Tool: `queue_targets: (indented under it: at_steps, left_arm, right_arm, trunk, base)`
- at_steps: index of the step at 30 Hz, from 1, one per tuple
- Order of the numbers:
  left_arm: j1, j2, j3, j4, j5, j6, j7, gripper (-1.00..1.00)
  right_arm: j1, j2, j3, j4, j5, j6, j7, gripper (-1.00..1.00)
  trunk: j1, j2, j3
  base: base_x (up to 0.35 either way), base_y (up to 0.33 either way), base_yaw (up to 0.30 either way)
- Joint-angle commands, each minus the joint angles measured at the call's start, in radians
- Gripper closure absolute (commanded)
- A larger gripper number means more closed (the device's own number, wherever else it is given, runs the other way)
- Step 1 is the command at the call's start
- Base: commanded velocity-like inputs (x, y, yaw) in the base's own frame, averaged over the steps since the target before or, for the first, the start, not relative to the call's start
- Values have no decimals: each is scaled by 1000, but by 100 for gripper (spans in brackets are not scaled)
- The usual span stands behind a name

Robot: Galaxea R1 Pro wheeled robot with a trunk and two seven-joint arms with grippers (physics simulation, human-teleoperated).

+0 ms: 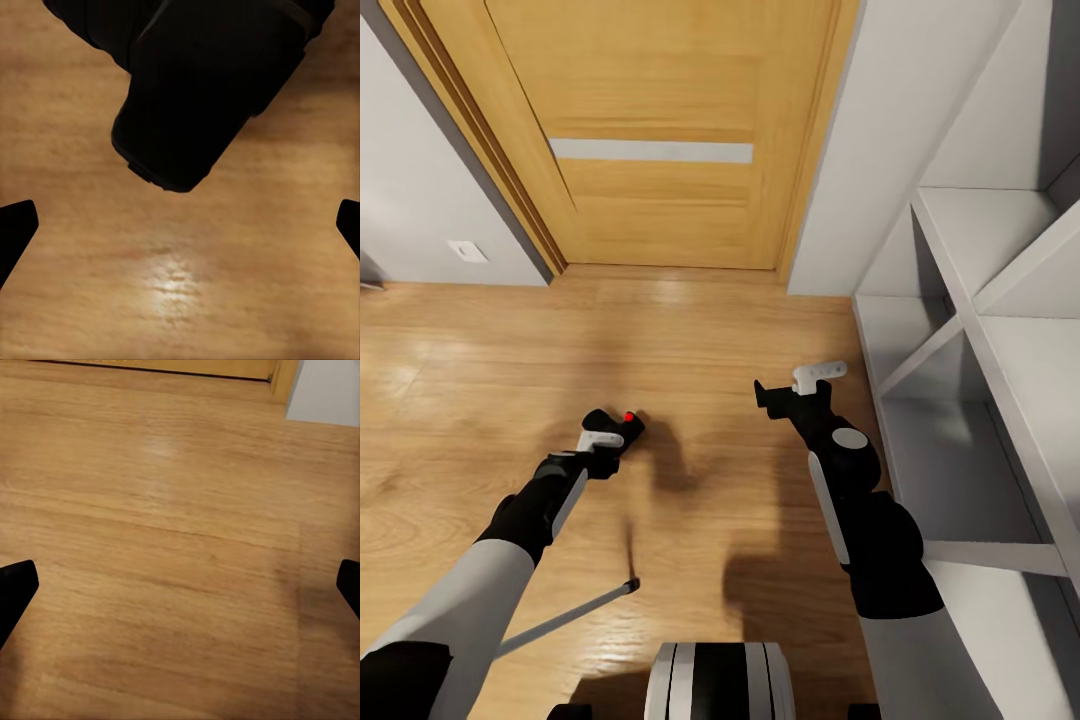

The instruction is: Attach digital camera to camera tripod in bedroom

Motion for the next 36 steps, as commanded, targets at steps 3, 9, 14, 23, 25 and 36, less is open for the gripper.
queue_targets:
  at_steps: [3,9,14,23,25,36]
  left_arm:
    - [0,1,-5,2,-1,5,4,-100]
    - [0,1,-4,4,-1,5,4,-100]
    - [0,1,-5,10,-1,4,4,-100]
    - [0,0,-6,18,-2,4,4,-100]
    - [0,0,-6,18,-3,4,4,-100]
    - [0,1,-8,19,-3,3,2,-100]
  right_arm:
    - [0,0,1,-1,8,6,1,-100]
    - [-1,0,1,-1,8,6,1,-100]
    - [0,0,1,-1,8,6,1,-100]
    - [0,0,1,-1,9,5,1,-100]
    - [0,0,1,-1,9,5,1,-100]
    - [0,0,1,-1,9,5,1,-100]
  trunk:
    - [0,0,-1]
    - [0,0,-1]
    - [0,0,-1]
    - [0,0,-1]
    - [0,0,-1]
    - [0,0,-1]
  base:
    - [2,1,0]
    - [0,0,0]
    - [4,1,0]
    - [171,12,0]
    - [54,1,0]
    - [12,0,0]
